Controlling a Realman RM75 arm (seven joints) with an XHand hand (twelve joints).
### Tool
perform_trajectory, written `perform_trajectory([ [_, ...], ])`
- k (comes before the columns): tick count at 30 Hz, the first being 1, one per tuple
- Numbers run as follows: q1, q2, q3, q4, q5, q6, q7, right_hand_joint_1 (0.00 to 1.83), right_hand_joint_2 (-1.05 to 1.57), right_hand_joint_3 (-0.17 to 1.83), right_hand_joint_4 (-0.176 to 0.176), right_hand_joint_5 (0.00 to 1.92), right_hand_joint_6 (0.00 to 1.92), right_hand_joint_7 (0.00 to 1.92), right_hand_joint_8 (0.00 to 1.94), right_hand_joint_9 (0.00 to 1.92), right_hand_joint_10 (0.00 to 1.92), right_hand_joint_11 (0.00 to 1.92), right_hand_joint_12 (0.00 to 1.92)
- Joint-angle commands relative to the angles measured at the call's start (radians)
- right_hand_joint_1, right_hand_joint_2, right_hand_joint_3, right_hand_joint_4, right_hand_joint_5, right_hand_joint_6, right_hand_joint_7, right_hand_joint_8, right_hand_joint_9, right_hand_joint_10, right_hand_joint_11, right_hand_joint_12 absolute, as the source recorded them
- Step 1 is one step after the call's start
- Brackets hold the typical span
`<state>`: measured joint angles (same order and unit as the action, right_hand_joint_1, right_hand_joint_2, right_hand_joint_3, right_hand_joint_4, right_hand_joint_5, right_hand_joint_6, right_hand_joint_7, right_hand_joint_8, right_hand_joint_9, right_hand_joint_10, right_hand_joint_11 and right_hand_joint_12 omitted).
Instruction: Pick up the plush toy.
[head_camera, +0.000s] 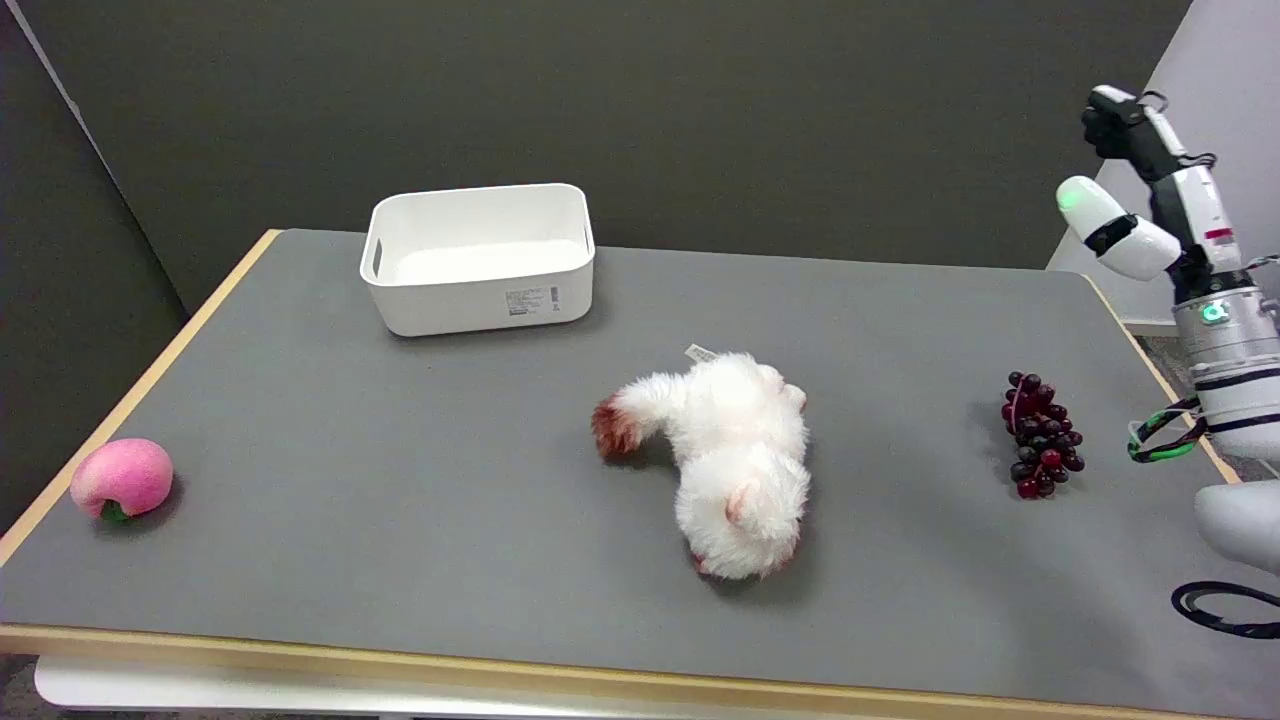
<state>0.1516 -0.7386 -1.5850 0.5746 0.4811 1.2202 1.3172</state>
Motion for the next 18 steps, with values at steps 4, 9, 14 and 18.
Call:
perform_trajectory([
  [4,-0.337,-0.037,0.014,0.628,-0.138,-0.309,-0.421,0.22,0.56,0.89,-0.050,0.15,0.42,0.18,0.39,0.05,0.70,0.00,0.93],
  [9,-0.427,-0.101,0.011,0.764,-0.142,-0.411,-0.523,0.23,0.62,0.75,-0.054,0.18,0.36,0.22,0.30,0.04,0.70,0.00,0.85],
  [14,-0.481,-0.171,-0.017,0.857,-0.144,-0.482,-0.627,0.20,0.55,0.91,-0.063,0.14,0.43,0.17,0.40,0.01,0.68,0.00,0.73],
  [18,-0.533,-0.217,-0.046,0.917,-0.131,-0.512,-0.694,0.23,0.63,0.74,-0.067,0.17,0.35,0.19,0.30,0.00,0.65,0.00,0.71],
])
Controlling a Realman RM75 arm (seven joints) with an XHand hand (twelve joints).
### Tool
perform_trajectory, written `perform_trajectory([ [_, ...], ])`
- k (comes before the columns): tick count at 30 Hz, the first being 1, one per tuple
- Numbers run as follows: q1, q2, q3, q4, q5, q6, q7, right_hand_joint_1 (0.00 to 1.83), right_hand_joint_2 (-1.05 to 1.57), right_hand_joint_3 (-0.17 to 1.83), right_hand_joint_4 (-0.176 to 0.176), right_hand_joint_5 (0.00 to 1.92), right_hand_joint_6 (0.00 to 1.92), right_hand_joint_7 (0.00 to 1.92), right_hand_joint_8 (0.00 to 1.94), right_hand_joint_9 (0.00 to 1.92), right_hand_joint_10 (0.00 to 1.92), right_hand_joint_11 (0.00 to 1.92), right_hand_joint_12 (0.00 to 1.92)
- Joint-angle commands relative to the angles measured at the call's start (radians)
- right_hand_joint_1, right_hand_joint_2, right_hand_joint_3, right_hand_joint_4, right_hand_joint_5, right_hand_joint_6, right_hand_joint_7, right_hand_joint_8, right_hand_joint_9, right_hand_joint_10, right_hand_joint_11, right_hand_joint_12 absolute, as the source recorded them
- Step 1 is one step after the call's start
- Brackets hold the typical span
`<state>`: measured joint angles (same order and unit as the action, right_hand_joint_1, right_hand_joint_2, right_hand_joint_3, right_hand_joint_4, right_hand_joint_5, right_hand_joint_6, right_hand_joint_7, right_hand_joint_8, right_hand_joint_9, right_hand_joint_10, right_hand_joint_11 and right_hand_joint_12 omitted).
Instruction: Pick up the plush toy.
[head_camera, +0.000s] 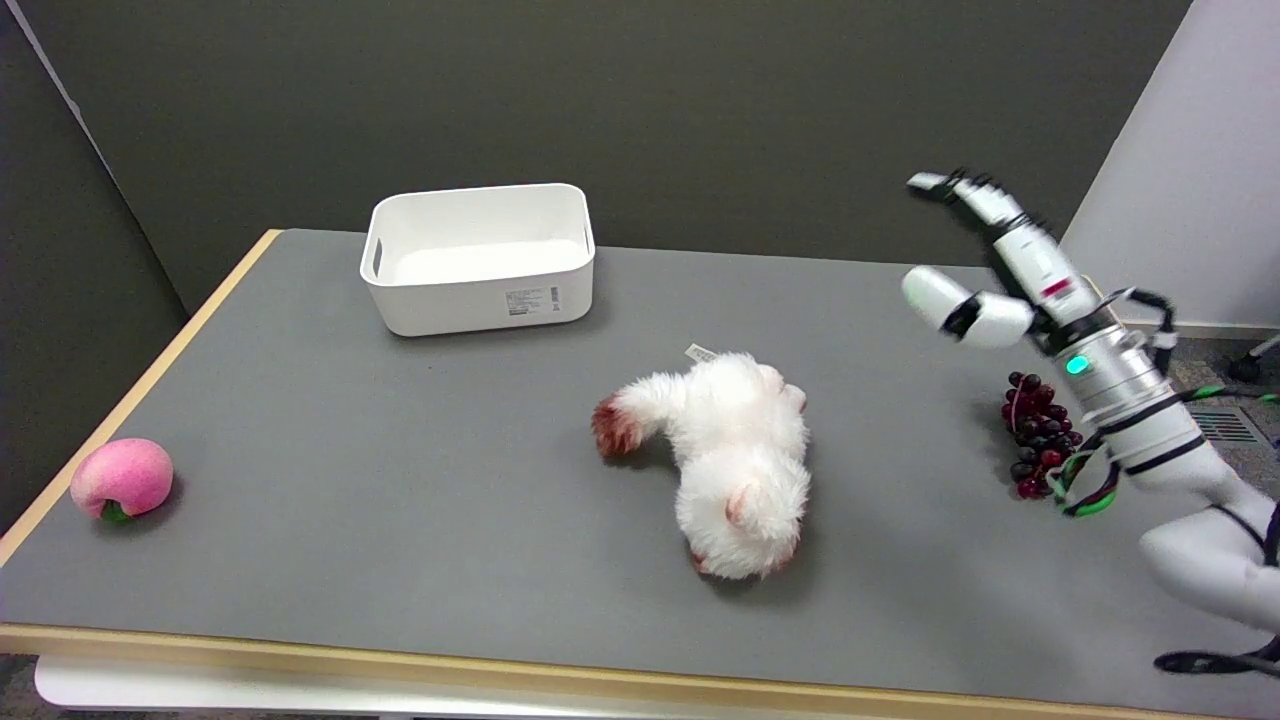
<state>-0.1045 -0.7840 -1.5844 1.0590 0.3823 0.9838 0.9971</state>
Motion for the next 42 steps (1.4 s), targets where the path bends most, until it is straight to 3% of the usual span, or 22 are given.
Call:
perform_trajectory([
  [1,-0.284,-0.179,-0.050,0.440,-0.029,-0.276,-0.380,0.23,0.63,0.74,-0.068,0.17,0.35,0.19,0.30,0.00,0.64,0.00,0.71],
  [12,-0.287,-0.206,-0.159,0.530,-0.022,-0.271,-0.404,0.24,0.64,0.73,-0.076,0.16,0.34,0.18,0.30,0.00,0.64,0.00,0.75],
  [14,-0.274,-0.213,-0.181,0.538,-0.022,-0.279,-0.404,0.22,0.55,0.90,-0.077,0.12,0.42,0.14,0.39,0.00,0.62,0.00,0.76],
  [19,-0.232,-0.224,-0.218,0.546,-0.022,-0.321,-0.404,0.22,0.57,0.92,-0.079,0.12,0.42,0.13,0.40,0.00,0.62,0.00,0.78],
  [23,-0.193,-0.224,-0.249,0.549,-0.019,-0.384,-0.401,0.23,0.56,0.89,-0.079,0.12,0.41,0.14,0.39,0.00,0.63,0.00,0.80],
  [25,-0.167,-0.228,-0.267,0.544,-0.007,-0.428,-0.399,0.26,0.64,0.74,-0.078,0.15,0.34,0.17,0.31,0.00,0.64,0.00,0.80],
  [36,-0.092,-0.273,-0.296,0.445,0.064,-0.506,-0.404,0.29,0.64,0.74,-0.072,0.12,0.32,0.13,0.29,0.00,0.57,0.00,0.84],
  [42,-0.062,-0.267,-0.312,0.447,0.064,-0.516,-0.404,0.39,0.65,0.76,-0.069,0.11,0.32,0.11,0.28,0.00,0.57,0.00,0.97],
])
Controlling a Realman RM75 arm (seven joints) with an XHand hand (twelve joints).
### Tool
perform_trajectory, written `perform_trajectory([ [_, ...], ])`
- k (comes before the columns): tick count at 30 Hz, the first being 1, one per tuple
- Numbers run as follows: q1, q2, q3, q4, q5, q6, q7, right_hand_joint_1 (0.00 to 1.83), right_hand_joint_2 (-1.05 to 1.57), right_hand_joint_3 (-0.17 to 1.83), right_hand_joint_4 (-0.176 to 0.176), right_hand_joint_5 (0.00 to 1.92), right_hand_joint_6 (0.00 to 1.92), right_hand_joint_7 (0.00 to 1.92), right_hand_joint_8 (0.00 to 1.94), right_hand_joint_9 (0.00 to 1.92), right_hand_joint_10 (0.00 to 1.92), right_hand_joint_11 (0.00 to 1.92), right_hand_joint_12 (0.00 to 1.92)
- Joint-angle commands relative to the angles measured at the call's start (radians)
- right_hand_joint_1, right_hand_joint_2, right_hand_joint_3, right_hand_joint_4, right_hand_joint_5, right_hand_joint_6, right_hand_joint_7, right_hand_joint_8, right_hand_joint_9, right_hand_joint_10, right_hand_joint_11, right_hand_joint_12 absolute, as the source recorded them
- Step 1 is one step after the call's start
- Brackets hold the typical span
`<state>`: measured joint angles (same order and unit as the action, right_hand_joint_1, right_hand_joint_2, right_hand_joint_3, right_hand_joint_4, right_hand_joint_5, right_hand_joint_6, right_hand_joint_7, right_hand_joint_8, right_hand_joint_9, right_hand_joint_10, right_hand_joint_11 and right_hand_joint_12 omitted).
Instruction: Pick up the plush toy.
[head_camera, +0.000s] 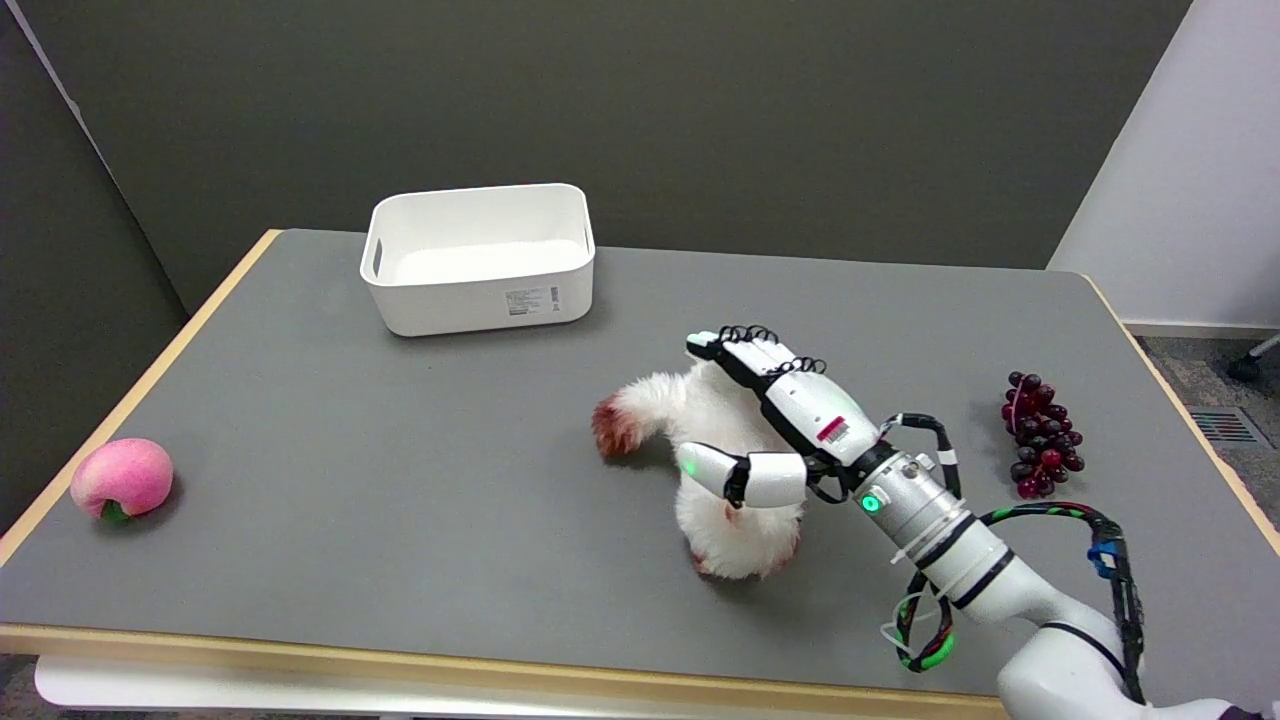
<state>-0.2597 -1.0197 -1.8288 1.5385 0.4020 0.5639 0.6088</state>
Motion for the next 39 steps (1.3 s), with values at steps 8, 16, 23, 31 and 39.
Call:
perform_trajectory([
  [8,0.100,-0.034,-0.071,-0.033,0.044,-0.142,-0.015,0.61,0.62,0.91,-0.063,0.09,0.34,0.10,0.32,0.09,0.77,0.14,1.41],
  [16,0.114,-0.030,-0.051,-0.057,0.044,-0.251,-0.010,0.56,0.62,0.87,-0.042,0.10,0.32,0.08,0.28,0.02,0.65,0.01,1.09],
  [23,0.120,-0.029,-0.048,-0.073,0.081,-0.300,-0.010,0.56,0.56,0.92,-0.039,0.07,0.37,0.04,0.17,0.00,0.40,0.00,0.86],
  [31,0.121,-0.027,-0.046,-0.062,0.090,-0.353,-0.008,0.62,0.58,0.93,-0.035,0.06,0.32,0.02,0.13,0.00,0.47,0.00,1.14],
  [39,0.123,-0.038,-0.060,-0.102,0.081,-0.204,-0.018,0.89,0.67,0.96,-0.074,0.16,0.37,0.25,0.39,0.25,0.93,0.44,1.67],
])
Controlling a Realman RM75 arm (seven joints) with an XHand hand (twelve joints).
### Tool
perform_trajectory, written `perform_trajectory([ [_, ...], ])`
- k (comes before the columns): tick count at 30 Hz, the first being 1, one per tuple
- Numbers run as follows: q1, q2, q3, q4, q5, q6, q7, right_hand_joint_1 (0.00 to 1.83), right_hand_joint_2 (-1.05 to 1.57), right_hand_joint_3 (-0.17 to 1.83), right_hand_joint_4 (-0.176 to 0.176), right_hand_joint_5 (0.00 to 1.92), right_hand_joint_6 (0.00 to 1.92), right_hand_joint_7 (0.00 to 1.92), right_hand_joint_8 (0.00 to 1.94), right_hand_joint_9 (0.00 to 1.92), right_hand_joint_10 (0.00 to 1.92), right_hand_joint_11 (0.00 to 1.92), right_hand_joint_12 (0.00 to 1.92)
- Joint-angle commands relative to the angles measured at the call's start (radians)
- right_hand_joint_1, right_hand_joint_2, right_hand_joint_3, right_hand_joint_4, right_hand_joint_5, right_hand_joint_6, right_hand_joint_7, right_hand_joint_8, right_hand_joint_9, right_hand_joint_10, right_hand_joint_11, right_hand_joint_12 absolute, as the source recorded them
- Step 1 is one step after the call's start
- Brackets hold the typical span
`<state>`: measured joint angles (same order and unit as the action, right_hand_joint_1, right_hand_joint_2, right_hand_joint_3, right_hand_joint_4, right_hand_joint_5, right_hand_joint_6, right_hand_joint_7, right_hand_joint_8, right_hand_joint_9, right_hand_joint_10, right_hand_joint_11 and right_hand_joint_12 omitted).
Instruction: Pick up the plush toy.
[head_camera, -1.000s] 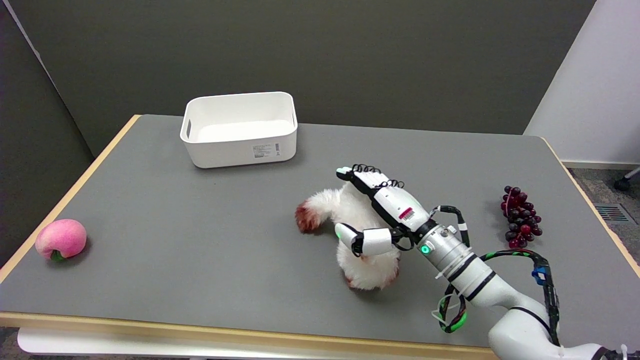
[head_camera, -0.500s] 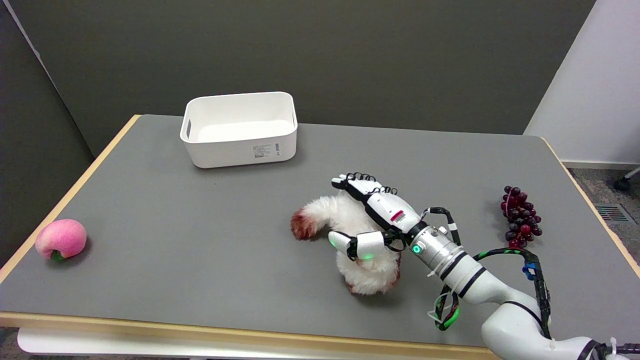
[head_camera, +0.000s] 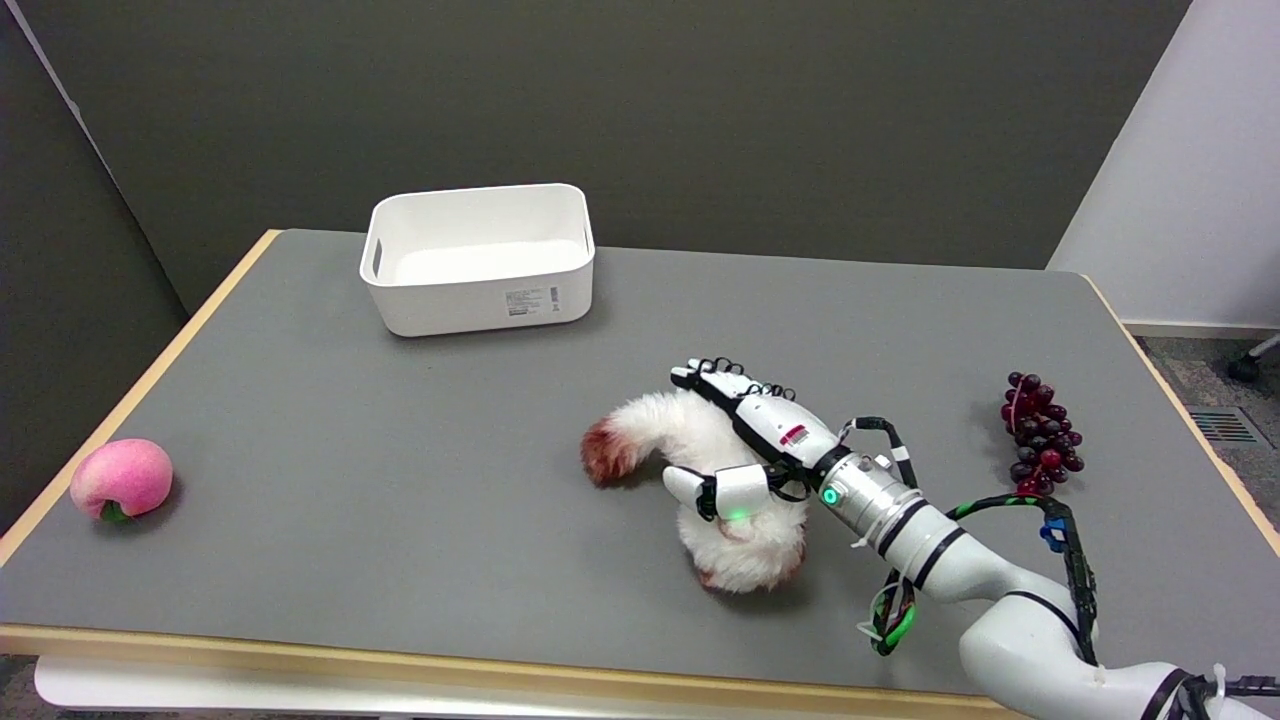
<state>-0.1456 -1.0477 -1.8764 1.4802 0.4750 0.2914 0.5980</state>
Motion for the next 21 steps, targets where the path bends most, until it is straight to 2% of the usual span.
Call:
perform_trajectory([
  [1,0.009,-0.013,-0.014,-0.051,0.008,0.089,-0.014,0.92,0.69,0.96,-0.084,0.19,0.40,0.29,0.43,0.29,0.97,0.46,1.68],
  [2,0.009,-0.023,-0.019,-0.065,0.008,0.137,-0.035,0.97,0.73,0.94,-0.098,0.22,0.52,0.35,0.59,0.38,1.05,0.52,1.73],
  [3,0.009,-0.031,-0.022,-0.077,0.008,0.179,-0.066,1.04,0.80,0.91,-0.114,0.26,0.70,0.43,0.83,0.49,1.16,0.59,1.80],
  [4,0.009,-0.036,-0.024,-0.083,0.008,0.203,-0.084,1.11,0.90,0.79,-0.126,0.29,0.85,0.49,1.09,0.56,1.25,0.64,1.86],
  [6,0.009,-0.045,-0.028,-0.093,0.009,0.243,-0.114,1.27,1.22,0.26,-0.136,0.31,1.10,0.56,1.67,0.58,1.42,0.66,1.92],
  [8,0.011,-0.044,-0.028,-0.093,0.008,0.256,-0.127,1.28,1.30,0.15,-0.162,0.35,1.64,0.50,1.80,0.67,1.77,0.75,1.92],
  [10,0.015,-0.042,-0.028,-0.093,0.008,0.264,-0.128,1.29,1.28,0.17,-0.154,0.37,1.62,0.52,1.78,0.68,1.76,0.76,1.92],
  [12,0.021,-0.040,-0.028,-0.091,0.007,0.284,-0.133,1.28,1.21,0.32,-0.117,0.40,1.66,0.52,1.76,0.69,1.77,0.85,1.92],
  [14,0.031,-0.037,-0.025,-0.080,0.001,0.316,-0.134,1.28,1.17,0.39,-0.101,0.42,1.68,0.53,1.73,0.70,1.77,0.89,1.92],
  [21,0.084,0.000,-0.014,0.003,-0.053,0.334,-0.134,1.29,1.11,0.46,-0.103,0.46,1.66,0.60,1.65,0.73,1.73,0.95,1.92],
])
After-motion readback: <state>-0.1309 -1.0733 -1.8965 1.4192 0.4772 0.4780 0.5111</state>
